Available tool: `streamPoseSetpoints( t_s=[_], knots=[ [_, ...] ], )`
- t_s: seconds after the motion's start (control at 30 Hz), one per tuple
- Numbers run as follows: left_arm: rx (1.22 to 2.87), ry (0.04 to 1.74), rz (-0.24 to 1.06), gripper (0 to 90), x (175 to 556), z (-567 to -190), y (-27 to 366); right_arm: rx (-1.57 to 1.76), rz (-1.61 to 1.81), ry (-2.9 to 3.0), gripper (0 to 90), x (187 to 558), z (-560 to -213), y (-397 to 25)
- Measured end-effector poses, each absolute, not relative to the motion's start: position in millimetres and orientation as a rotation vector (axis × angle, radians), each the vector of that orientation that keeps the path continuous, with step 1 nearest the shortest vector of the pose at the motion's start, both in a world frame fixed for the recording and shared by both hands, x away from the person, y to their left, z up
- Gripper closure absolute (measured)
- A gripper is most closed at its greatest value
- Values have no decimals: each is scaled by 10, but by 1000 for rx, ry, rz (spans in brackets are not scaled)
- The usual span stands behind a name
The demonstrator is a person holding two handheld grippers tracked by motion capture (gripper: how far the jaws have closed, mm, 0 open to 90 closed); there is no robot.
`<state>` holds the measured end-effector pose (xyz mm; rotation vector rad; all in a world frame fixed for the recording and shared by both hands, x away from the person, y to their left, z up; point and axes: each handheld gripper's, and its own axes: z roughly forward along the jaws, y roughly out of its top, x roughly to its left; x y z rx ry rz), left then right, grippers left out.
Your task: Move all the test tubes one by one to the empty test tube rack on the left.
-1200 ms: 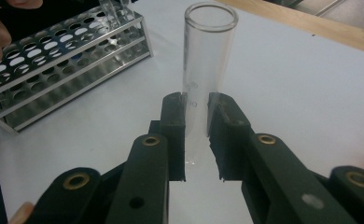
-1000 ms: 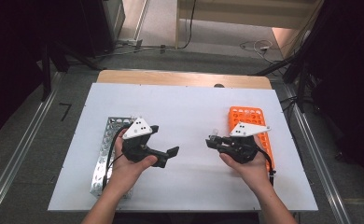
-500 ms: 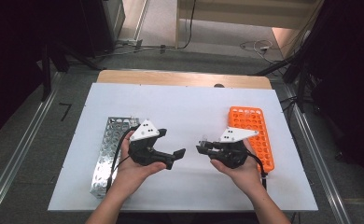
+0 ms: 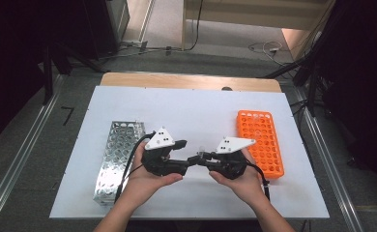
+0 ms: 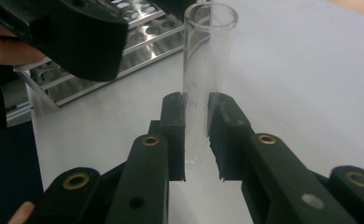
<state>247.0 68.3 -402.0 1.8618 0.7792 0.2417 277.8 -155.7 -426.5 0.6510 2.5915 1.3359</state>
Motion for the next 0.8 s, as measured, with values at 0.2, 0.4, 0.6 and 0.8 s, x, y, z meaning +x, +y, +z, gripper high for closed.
streamPoseSetpoints(
  t_s=[0.2, 0.4, 0.6, 0.8],
  knots=[
    [1869, 752, 257, 491, 2444, -4017, 643, 615, 1320, 2613, 743, 2735, -4293, -1468],
    [1897, 747, 266, 628, 2433, -4035, 606, 581, 1309, 2629, 743, 2696, -4305, -1402],
    [1913, 745, 285, 721, 2431, -4044, 593, 580, 1311, 2629, 743, 2687, -4299, -1397],
    [1924, 743, 294, 735, 2431, -4045, 592, 579, 1308, 2633, 743, 2688, -4302, -1393]
  ],
)
